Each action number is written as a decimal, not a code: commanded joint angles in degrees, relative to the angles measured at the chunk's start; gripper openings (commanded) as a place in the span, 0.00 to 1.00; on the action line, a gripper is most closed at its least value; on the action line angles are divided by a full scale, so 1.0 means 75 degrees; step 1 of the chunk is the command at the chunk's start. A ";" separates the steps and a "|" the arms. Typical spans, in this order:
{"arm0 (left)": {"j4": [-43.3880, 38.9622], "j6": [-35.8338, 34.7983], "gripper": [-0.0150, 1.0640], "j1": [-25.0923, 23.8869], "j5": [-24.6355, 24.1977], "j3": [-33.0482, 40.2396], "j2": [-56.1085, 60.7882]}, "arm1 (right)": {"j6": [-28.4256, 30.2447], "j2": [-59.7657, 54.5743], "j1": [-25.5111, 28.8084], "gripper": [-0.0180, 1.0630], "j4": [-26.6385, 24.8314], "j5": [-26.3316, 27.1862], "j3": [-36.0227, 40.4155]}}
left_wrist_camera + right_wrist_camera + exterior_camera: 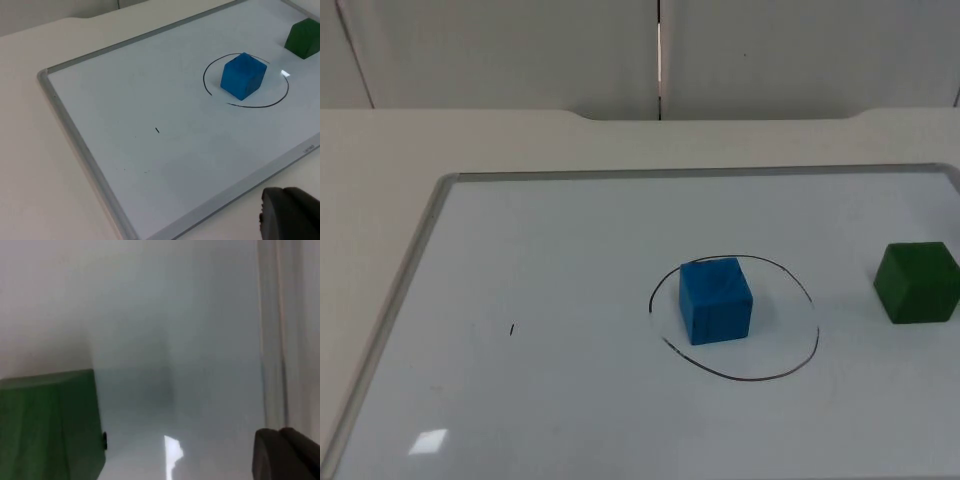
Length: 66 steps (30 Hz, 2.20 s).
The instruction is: Push the two cubes into the marked area.
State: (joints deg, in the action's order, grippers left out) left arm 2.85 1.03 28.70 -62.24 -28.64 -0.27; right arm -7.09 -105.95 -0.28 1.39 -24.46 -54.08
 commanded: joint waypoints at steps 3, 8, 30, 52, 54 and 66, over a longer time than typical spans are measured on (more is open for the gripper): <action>-0.0032 0.0027 0.01 -0.0016 0.0083 0.0046 0.0035 | 0.0012 -0.0376 -0.0207 0.02 -0.0043 0.0513 -0.0050; -0.0032 0.0027 0.01 -0.0016 0.0083 0.0046 0.0035 | 0.0012 -0.0630 -0.0594 0.02 -0.0055 0.0971 -0.0050; -0.0032 0.0027 0.01 -0.0016 0.0083 0.0046 0.0035 | -0.0294 -0.0630 -0.1085 0.02 -0.0402 0.1038 -0.0050; -0.0032 0.0027 0.01 -0.0016 0.0083 0.0046 0.0035 | -0.0537 -0.0630 -0.1574 0.02 -0.0465 0.0876 -0.0050; -0.0032 0.0027 0.01 -0.0016 0.0083 0.0046 0.0035 | -0.0537 -0.0630 -0.1569 0.02 -0.0465 0.0749 -0.0050; -0.0032 0.0027 0.01 -0.0016 0.0083 0.0046 0.0035 | -0.0558 -0.0630 -0.2119 0.02 -0.0465 0.1171 -0.0050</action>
State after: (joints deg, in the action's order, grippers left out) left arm 2.74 1.03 28.70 -62.24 -28.64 -0.27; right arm -10.83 -110.64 -15.05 -1.92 -17.01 -54.12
